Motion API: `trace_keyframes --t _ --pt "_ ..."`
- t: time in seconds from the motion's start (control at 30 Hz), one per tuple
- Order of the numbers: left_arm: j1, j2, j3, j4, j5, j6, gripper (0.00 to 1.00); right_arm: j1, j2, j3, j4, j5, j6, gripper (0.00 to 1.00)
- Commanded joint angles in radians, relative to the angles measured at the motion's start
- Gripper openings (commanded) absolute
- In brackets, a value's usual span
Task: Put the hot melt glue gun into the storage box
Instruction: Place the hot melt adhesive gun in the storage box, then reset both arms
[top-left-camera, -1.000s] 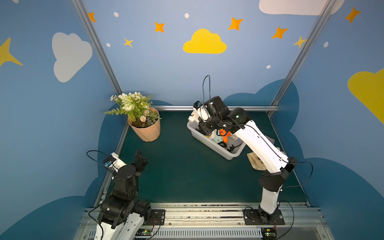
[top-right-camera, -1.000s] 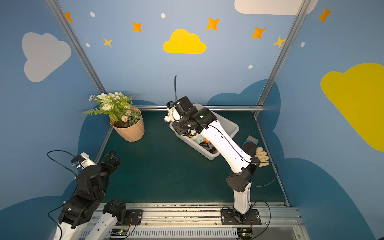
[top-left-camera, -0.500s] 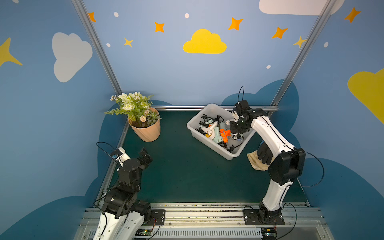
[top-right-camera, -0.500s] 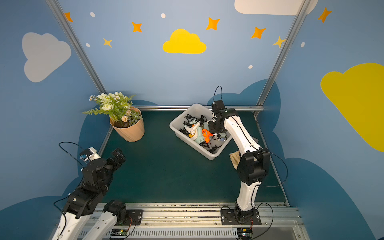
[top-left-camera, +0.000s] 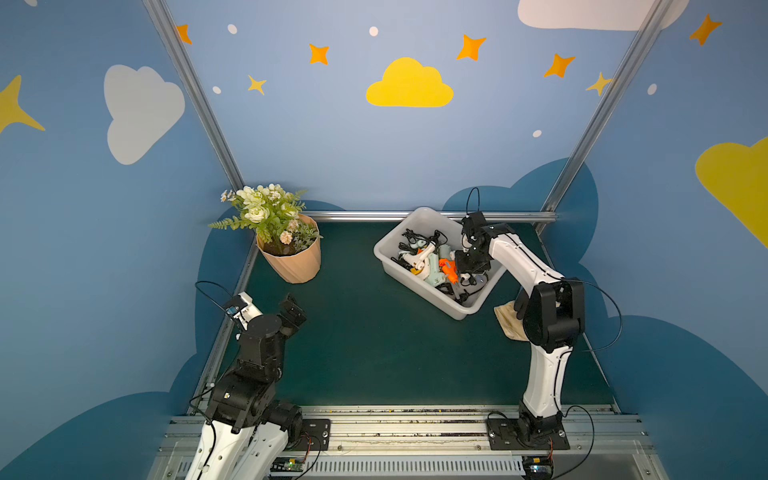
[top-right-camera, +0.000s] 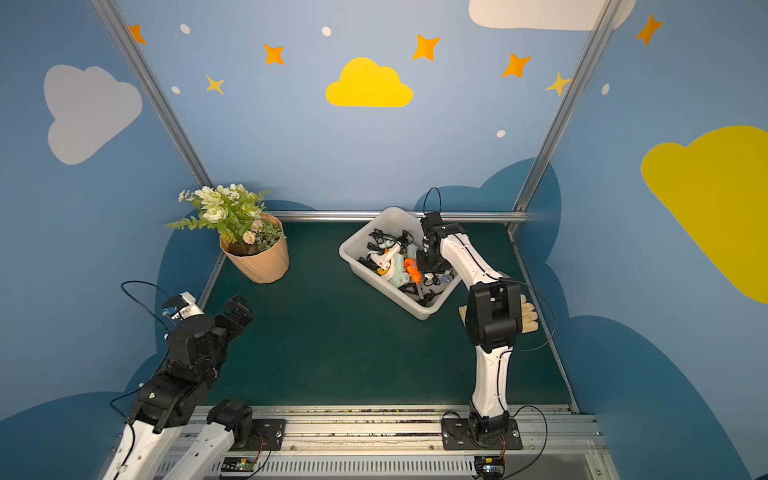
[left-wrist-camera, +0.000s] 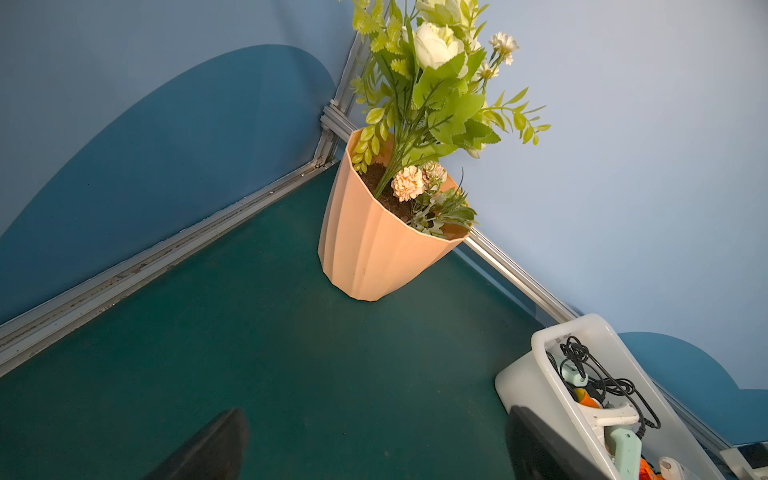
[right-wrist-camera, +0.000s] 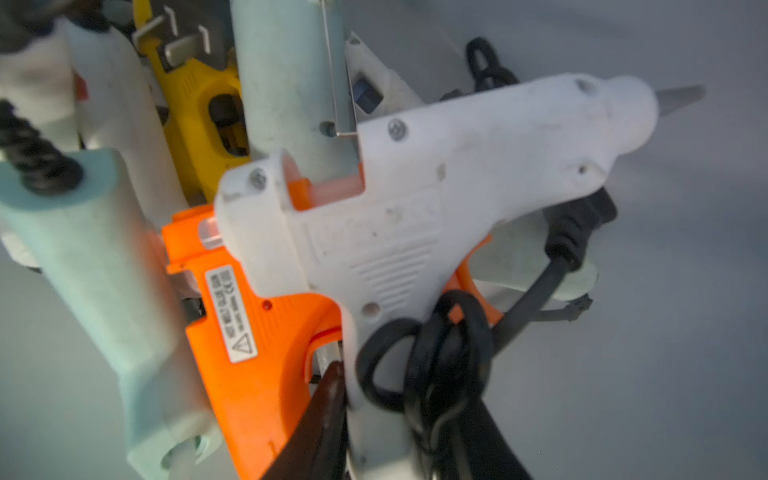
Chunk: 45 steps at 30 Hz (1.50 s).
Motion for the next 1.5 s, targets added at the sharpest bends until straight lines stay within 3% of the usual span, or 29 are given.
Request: trace_keyframes --t 0.0,0.2,0.47,0.67,0.7,0.87,1.03,1.23,1.47 --pt "0.003 0.005 -0.007 0.011 -0.002 0.014 1.00 -0.004 0.015 -0.041 0.016 0.015 0.013 0.26" --pt "0.004 0.018 -0.009 0.009 -0.009 0.018 1.00 -0.001 -0.024 -0.072 0.029 -0.008 0.008 0.63" --pt "0.005 0.026 -0.013 0.022 0.006 0.050 1.00 0.022 -0.216 -0.094 0.019 0.012 0.007 0.74" --pt "0.004 0.026 -0.047 0.102 0.051 0.129 1.00 0.030 -0.426 -0.220 0.074 0.051 0.026 0.82" --pt "0.004 0.030 -0.058 0.130 0.066 0.154 1.00 0.030 -0.469 -0.263 0.103 0.060 0.028 0.98" --pt "0.007 0.052 -0.115 0.265 0.129 0.274 1.00 0.021 -0.698 -0.557 0.295 0.146 0.062 0.98" --pt "0.006 0.063 -0.202 0.421 0.173 0.377 1.00 0.018 -0.917 -0.888 0.607 0.273 0.097 0.98" --pt "0.006 0.064 -0.326 0.599 0.191 0.486 1.00 0.014 -1.157 -1.254 0.992 0.377 -0.029 0.98" --pt "0.007 0.067 -0.482 0.861 0.206 0.679 1.00 -0.055 -1.217 -1.383 1.097 0.330 -0.092 0.98"
